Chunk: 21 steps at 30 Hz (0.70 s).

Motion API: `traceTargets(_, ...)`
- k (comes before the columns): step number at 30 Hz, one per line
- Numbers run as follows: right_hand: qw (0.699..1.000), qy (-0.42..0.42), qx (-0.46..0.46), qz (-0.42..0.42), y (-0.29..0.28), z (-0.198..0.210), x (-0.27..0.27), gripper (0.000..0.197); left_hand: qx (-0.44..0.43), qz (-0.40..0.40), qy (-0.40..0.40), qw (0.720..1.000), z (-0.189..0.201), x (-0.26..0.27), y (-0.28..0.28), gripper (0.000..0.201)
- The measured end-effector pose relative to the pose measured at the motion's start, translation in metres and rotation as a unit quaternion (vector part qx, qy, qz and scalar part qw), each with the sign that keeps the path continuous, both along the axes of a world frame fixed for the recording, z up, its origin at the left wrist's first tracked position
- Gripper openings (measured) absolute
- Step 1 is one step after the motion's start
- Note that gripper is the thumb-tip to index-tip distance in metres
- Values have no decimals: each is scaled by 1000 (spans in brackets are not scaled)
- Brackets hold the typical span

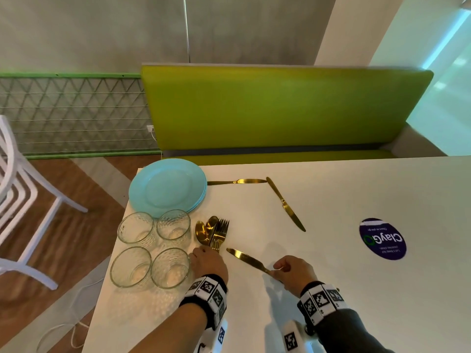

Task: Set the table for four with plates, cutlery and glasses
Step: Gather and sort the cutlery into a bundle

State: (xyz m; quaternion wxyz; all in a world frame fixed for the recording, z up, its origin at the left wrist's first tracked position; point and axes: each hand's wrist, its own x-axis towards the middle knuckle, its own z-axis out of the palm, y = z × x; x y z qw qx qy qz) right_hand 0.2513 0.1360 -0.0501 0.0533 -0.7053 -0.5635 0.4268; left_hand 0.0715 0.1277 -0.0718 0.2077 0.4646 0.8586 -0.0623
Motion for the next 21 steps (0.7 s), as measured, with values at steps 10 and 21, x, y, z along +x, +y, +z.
traceTargets(10, 995, -94, -2, 28, -5, -5, -3, 21, 11, 4, 28, 1000, -5, 0, 5, 64)
traceTargets(21, 969, -222, -3, 107, 6, -2, -19, 25, 161, -53, -83, 982, 16, 10, 0, 59)
